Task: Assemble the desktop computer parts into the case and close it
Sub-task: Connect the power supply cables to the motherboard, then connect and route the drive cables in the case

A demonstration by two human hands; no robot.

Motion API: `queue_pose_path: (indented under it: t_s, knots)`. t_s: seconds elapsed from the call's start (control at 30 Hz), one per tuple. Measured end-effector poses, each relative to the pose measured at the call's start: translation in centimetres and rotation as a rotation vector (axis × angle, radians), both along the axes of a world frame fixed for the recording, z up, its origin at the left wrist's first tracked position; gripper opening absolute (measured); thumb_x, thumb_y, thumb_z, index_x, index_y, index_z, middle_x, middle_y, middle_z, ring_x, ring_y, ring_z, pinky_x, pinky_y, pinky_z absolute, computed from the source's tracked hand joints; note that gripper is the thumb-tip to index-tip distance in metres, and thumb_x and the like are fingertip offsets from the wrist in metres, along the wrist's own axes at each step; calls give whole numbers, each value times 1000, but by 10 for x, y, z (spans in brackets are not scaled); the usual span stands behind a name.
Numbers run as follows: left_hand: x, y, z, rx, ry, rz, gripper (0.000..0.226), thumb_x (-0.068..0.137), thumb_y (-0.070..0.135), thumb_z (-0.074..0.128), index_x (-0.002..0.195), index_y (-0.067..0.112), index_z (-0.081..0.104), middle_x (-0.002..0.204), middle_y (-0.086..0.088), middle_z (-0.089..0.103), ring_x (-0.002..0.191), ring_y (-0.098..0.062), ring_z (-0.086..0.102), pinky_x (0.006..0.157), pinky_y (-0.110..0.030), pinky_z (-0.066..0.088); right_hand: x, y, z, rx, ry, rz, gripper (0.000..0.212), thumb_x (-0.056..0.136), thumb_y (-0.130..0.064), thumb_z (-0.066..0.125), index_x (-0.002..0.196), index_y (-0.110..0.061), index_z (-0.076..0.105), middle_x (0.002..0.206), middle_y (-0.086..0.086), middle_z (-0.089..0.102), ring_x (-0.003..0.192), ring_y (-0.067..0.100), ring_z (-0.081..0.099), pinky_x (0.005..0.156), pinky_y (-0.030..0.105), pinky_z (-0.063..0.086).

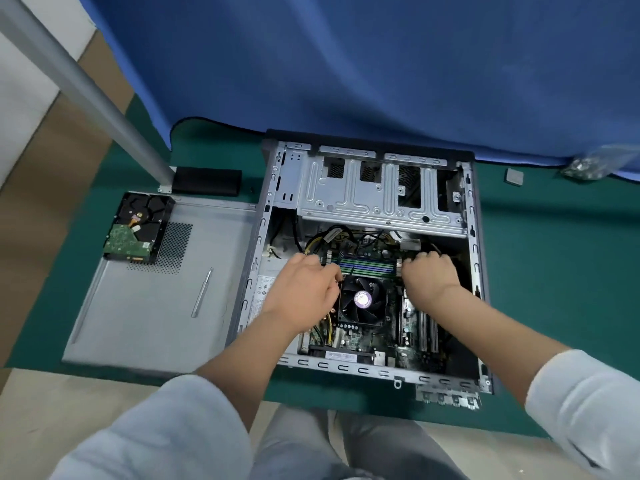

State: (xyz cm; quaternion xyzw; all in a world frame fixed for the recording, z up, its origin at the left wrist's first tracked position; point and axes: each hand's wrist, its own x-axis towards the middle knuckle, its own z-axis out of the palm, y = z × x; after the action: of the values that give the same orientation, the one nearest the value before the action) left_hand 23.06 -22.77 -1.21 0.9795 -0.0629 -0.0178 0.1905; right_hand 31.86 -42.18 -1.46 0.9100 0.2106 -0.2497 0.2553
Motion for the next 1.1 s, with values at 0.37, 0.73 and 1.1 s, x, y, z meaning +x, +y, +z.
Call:
queue_pose_path:
  t_s: [0.37,0.73,1.1]
  knots:
    - [-2,49,22,-293,-211,126,25,88,4,54,110,9,64,106,-3,62,105,-17,50,95,-27,40,-26,95,37,1000,-47,135,38,97,-17,46,132,-5,51,135,14,49,127,33,41,109,42,31]
    - [-32,191,-51,-112,535,630,40,84,18,67,120,4,55,120,-16,54,110,-29,53,89,-31,42,-14,148,-6,757,-145,37,59,99,-44,8,153,-21,8,161,2,1,148,19,-3,119,41,-1]
    - [-33,184,-73,-92,583,798,26,82,12,61,105,2,57,101,-15,63,90,-30,60,66,-25,44,-14,150,-7,750,-163,34,58,98,-35,16,153,-21,8,161,3,1,148,19,-3,119,40,-1]
